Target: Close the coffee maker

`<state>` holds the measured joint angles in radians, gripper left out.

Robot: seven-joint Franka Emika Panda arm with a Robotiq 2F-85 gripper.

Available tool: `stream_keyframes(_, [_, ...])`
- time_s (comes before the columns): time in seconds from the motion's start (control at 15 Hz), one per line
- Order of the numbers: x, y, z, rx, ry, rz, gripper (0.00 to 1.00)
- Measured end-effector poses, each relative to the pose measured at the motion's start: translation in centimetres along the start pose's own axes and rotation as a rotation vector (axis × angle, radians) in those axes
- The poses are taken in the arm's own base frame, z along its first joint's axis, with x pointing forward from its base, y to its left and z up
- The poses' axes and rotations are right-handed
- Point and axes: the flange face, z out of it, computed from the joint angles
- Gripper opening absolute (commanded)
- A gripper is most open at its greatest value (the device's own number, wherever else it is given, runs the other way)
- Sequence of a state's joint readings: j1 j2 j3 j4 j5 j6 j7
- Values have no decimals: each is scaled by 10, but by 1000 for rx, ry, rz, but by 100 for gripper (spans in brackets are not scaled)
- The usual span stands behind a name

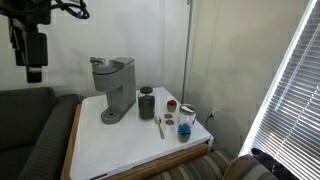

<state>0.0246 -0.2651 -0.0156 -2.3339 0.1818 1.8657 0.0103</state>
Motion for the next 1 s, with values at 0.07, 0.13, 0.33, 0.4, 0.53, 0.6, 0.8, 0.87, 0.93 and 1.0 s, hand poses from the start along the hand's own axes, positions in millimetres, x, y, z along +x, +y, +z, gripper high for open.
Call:
stream_keyframes(0.07, [5, -7, -9, -6, 2, -14, 100])
stream_keyframes(0.13, [11, -14, -17, -12, 0, -30, 100])
stream_keyframes(0.33, [35, -37, -37, -25, -23, -94, 100])
stream_keyframes(0.4, [43, -41, -39, -26, -29, -110, 100])
stream_keyframes(0.53, [53, -44, -38, -26, -43, -121, 100])
stream_keyframes(0.6, [56, -43, -37, -26, -47, -122, 100])
stream_keyframes(0.8, [56, -44, -37, -27, -46, -123, 100])
stream_keyframes(0.87, [57, -45, -39, -38, -38, -128, 100])
stream_keyframes(0.93, [59, -47, -43, -54, -22, -134, 100])
stream_keyframes(1.0, [62, -51, -49, -78, 1, -145, 100])
